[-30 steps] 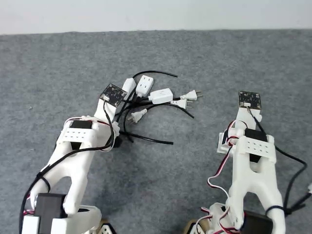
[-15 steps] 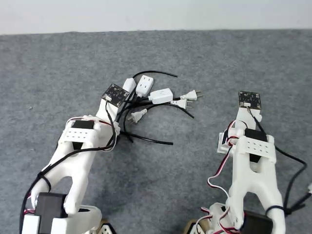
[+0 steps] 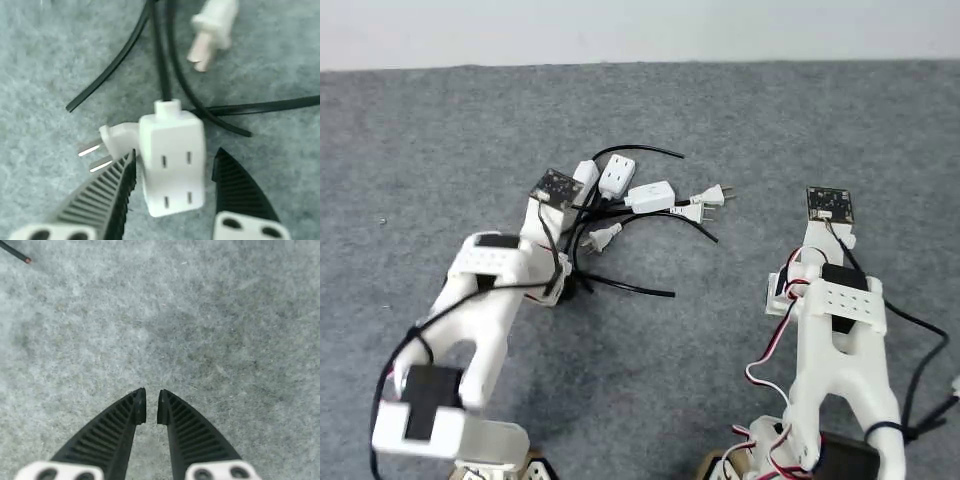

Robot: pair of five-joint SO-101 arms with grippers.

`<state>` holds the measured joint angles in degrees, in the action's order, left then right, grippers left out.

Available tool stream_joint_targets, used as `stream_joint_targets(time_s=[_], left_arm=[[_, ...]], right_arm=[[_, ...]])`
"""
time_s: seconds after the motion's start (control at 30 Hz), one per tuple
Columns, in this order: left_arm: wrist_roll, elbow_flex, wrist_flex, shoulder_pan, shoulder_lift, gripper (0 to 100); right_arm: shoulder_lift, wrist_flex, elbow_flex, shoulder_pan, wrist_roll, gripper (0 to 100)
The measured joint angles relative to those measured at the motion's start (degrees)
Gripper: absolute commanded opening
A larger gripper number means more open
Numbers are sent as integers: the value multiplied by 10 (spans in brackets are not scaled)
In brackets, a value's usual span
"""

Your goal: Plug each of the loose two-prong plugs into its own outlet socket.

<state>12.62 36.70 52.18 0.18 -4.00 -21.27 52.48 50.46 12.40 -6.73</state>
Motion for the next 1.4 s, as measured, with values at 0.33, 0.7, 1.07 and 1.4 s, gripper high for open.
stream_joint_targets(time_s=[0.33, 0.7, 1.07, 1.4], left_arm=[[24, -119, 93, 6, -88, 12], [-27, 4, 92, 36, 42, 12], [-269, 146, 142, 101, 292, 15], [-292, 171, 105, 105, 220, 224]], right_arm=[[0, 0, 0, 0, 4, 61], [0, 0, 0, 0, 6, 61], [0, 0, 0, 0, 6, 61], [0, 0, 0, 0, 6, 61]])
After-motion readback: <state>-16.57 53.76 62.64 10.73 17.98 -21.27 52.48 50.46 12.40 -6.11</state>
